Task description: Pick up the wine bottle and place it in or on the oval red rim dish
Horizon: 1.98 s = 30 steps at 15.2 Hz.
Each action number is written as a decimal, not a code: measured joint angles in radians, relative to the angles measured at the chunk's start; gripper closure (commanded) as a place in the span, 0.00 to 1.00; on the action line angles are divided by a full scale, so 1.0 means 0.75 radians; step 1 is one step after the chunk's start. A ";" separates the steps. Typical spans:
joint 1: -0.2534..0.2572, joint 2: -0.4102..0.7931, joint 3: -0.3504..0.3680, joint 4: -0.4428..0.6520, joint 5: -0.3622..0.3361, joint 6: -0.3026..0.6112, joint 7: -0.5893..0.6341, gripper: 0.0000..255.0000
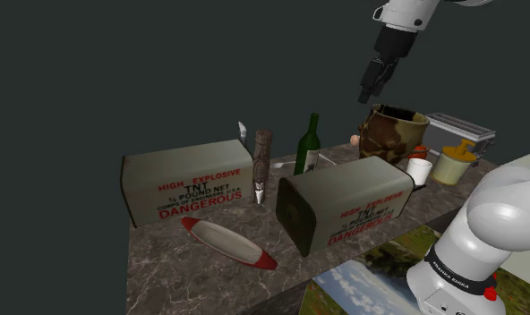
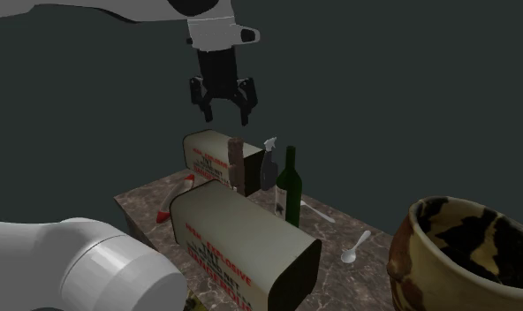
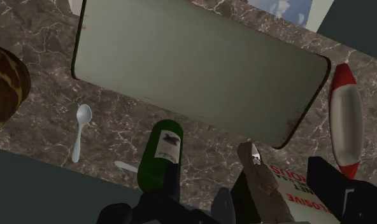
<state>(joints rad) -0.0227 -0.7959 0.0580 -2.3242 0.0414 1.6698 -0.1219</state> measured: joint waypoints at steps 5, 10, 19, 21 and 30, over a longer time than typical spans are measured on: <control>-0.027 0.123 0.002 -0.001 -0.003 0.113 0.034 0.00; -0.075 0.365 -0.011 0.088 -0.019 0.251 0.077 0.00; -0.141 0.800 -0.034 0.305 -0.041 0.441 0.175 0.00; -0.152 0.879 -0.042 0.341 -0.044 0.477 0.190 0.00; -0.156 0.954 -0.046 0.277 -0.046 0.614 0.196 0.00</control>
<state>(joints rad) -0.1395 -0.0807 0.0238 -2.1168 0.0067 2.1303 0.0251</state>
